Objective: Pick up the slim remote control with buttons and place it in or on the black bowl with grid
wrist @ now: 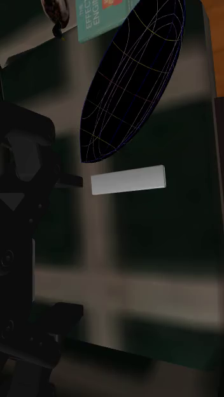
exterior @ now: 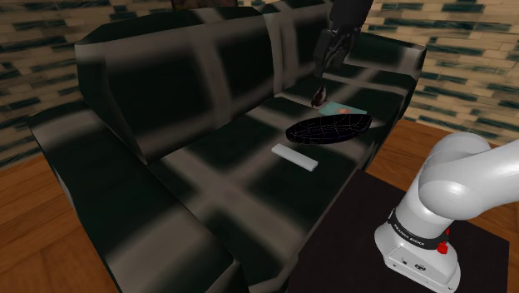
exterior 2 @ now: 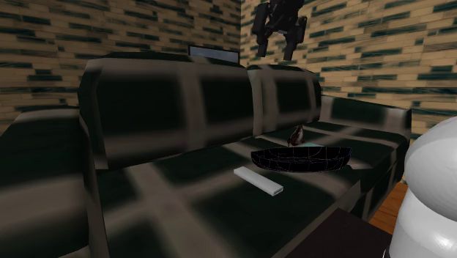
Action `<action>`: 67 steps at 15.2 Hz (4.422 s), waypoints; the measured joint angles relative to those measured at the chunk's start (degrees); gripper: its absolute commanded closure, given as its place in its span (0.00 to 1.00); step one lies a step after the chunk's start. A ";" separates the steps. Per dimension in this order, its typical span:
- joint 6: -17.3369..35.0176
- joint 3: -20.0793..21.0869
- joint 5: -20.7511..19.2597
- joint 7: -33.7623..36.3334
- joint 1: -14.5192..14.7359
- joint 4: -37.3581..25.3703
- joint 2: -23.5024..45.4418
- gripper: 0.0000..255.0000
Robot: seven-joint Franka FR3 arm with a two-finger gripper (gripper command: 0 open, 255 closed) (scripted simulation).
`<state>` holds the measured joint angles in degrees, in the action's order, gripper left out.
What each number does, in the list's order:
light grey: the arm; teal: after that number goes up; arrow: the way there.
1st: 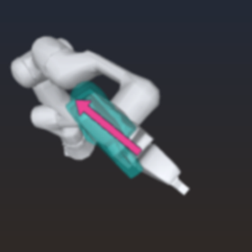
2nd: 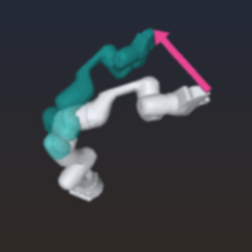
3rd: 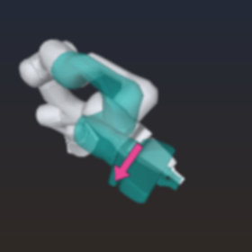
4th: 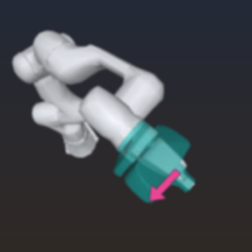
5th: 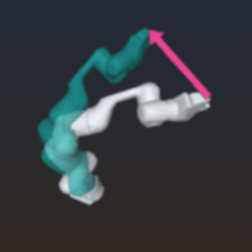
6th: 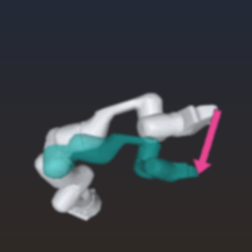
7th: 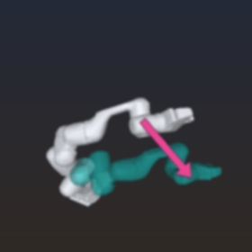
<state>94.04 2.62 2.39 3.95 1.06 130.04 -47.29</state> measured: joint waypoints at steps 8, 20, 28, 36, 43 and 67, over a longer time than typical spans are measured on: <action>9.25 -1.34 -0.96 -2.38 -0.38 7.06 4.62 0.00; 29.30 -4.08 -2.78 -6.97 -1.44 14.94 21.46 0.00; 42.07 -5.84 -3.52 -10.07 -2.29 14.76 37.39 0.00; 51.67 -6.56 -3.31 -12.01 -2.80 13.59 49.94 0.00; 55.40 -6.37 -2.96 -12.09 -2.77 13.68 53.56 0.00; 48.05 -6.44 -3.58 -11.66 -2.72 12.88 47.01 1.00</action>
<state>142.10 -3.83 -1.19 -7.70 -1.65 142.92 -0.29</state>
